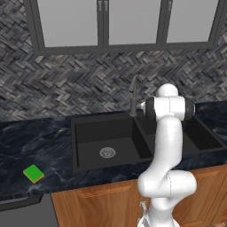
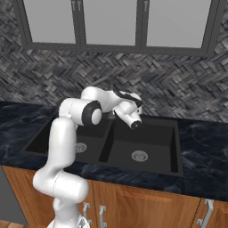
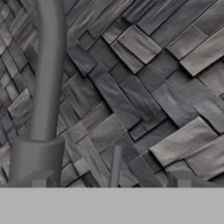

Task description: Soak the sponge with water for a few seconds and then drop it inside the sink.

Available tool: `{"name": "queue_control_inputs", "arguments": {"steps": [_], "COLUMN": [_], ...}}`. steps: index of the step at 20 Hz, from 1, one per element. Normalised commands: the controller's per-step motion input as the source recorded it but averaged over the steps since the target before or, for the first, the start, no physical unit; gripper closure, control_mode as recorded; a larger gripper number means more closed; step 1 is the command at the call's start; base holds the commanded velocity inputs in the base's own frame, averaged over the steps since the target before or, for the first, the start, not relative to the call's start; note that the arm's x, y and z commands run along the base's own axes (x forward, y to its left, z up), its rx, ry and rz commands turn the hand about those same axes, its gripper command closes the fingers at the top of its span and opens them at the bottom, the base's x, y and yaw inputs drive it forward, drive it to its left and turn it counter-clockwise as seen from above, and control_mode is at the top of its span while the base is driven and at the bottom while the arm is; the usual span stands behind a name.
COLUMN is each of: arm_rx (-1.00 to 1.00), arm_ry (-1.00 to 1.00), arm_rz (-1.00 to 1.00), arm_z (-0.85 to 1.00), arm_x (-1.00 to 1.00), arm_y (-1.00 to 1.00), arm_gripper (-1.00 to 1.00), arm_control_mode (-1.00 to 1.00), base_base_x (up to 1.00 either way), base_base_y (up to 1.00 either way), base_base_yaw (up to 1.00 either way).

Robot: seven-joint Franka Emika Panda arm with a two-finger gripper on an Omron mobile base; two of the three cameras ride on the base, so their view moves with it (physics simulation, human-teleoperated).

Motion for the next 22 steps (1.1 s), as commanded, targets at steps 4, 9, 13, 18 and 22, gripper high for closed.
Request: {"name": "queue_control_inputs", "arguments": {"steps": [4,9,13,18,22], "arm_rx": [0.0,0.0,0.0,0.0,0.0], "arm_ry": [0.0,0.0,0.0,-0.02,-0.01], "arm_rz": [0.0,0.0,0.0,-0.02,-0.04], "arm_z": [-0.11,-0.13,-0.11,-0.05,0.0], "arm_x": [0.28,0.3,0.18,0.03,0.01], "arm_y": [-0.03,-0.02,-0.08,-0.2,-0.26], "arm_gripper": [-1.0,-1.0,-1.0,-1.0,-1.0], "arm_control_mode": [-1.0,-1.0,-1.0,-1.0,-1.0], "base_base_x": [0.0,0.0,0.0,0.0,0.0], "base_base_y": [0.0,0.0,0.0,0.0,0.0], "base_base_yaw": [0.0,0.0,0.0,0.0,0.0]}}
